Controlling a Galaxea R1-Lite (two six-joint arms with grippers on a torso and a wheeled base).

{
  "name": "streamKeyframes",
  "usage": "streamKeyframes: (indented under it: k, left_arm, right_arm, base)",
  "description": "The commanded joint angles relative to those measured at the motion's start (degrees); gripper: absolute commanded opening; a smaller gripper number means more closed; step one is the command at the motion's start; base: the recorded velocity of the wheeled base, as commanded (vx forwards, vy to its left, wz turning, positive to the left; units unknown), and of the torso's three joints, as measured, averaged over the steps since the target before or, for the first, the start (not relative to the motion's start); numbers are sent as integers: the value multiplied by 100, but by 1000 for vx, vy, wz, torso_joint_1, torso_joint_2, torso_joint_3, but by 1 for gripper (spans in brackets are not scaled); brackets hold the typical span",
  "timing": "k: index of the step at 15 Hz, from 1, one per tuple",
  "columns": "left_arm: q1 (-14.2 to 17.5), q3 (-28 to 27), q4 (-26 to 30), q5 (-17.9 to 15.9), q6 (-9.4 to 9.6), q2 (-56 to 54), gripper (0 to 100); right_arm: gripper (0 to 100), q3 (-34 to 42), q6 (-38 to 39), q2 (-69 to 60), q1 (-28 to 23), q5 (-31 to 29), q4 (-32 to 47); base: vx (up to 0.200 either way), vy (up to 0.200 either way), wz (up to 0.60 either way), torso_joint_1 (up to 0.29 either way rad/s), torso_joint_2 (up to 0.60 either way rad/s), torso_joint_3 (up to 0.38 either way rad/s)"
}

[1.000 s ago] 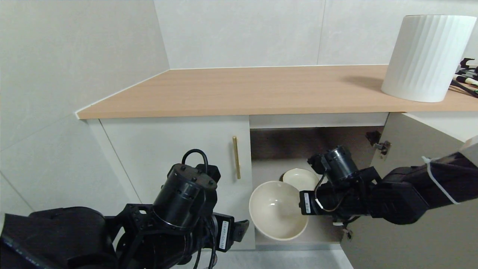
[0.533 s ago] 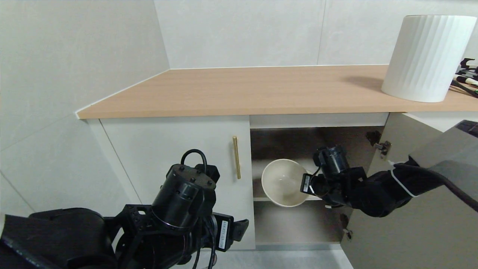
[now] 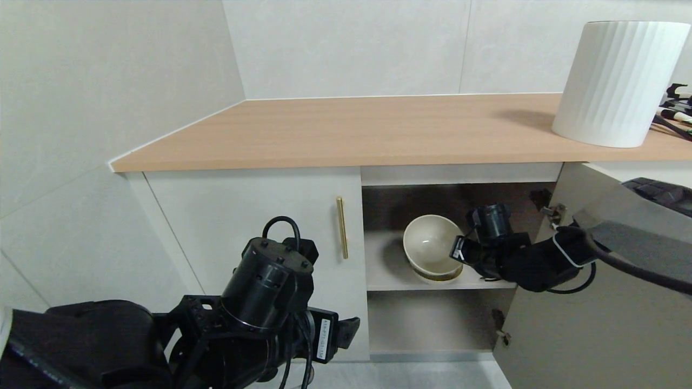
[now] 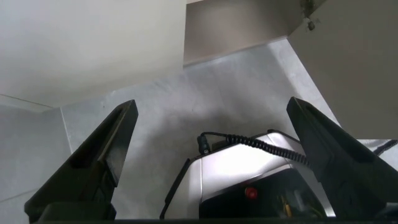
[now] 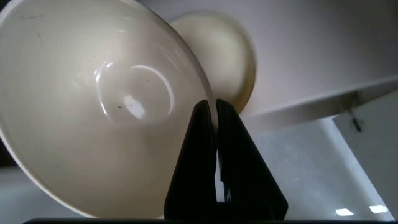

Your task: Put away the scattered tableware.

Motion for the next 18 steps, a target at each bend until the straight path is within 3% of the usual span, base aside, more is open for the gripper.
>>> streamKeyframes:
  k: [1, 11, 18]
  left_arm:
    - [7, 2, -6, 1, -3, 21, 100]
    - [86, -6, -14, 1, -12, 38, 100]
    - [94, 2, -14, 1, -12, 29, 100]
  right_arm:
    - [0, -273, 3, 323, -128, -89, 8]
    - [0, -932, -32, 921, -216, -194, 166]
    - [0, -941, -32, 947, -216, -203, 166]
  base:
    - [0, 0, 0, 0, 0, 0]
    - [0, 0, 0, 0, 0, 0]
    - [0, 0, 0, 0, 0, 0]
